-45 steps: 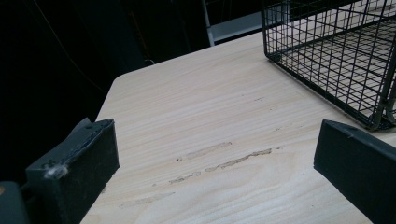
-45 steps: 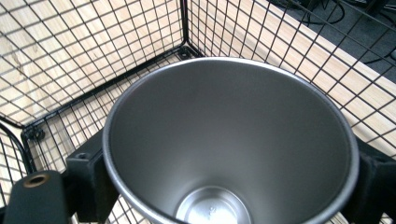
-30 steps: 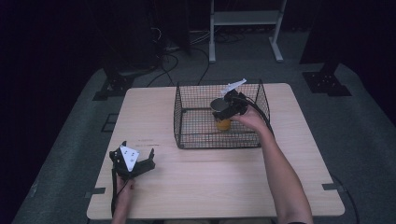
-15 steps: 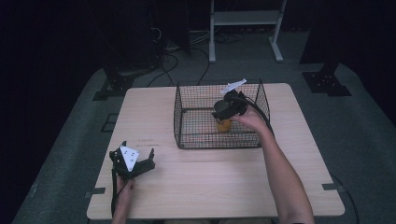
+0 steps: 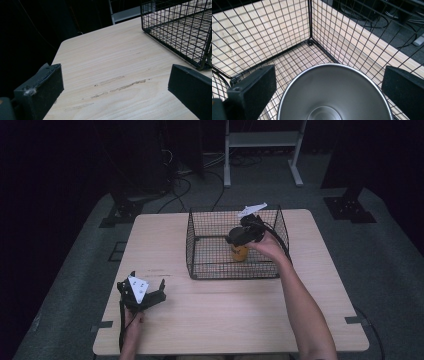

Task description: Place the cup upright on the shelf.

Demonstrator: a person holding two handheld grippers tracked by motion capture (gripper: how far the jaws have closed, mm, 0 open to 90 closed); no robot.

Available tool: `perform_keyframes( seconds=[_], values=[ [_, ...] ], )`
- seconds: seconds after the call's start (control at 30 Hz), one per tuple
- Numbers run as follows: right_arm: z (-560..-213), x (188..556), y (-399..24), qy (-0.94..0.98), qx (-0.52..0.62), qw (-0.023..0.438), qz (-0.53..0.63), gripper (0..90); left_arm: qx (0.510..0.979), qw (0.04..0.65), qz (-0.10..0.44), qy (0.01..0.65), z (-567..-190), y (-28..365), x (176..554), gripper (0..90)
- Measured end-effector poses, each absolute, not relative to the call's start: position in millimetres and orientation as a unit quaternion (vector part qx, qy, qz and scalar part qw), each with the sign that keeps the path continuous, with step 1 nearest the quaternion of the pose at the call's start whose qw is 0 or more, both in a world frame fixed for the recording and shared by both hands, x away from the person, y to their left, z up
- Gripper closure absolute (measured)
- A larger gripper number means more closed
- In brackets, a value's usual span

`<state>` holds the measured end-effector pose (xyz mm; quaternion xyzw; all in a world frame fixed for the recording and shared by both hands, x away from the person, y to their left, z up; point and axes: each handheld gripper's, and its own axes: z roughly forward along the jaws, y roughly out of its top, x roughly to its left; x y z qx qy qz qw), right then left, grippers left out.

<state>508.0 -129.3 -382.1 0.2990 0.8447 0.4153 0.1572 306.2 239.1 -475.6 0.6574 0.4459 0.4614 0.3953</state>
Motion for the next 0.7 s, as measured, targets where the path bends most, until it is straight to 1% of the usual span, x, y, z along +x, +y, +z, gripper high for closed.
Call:
perform_keyframes(
  seconds=[0.23, 0.7],
  values=[
    [-375.4, 506.0, -132.8, 0.836, 0.298, 0.157, 0.433, 0.0, 0.657, 0.394, 0.461, 0.448, -475.6, 239.1, 306.7, 0.0],
    [-364.2, 496.9, -146.7, 0.822, 0.311, 0.142, 0.456, 0.0, 0.658, 0.394, 0.461, 0.447, -475.7, 238.7, 306.9, 0.0]
  ],
)
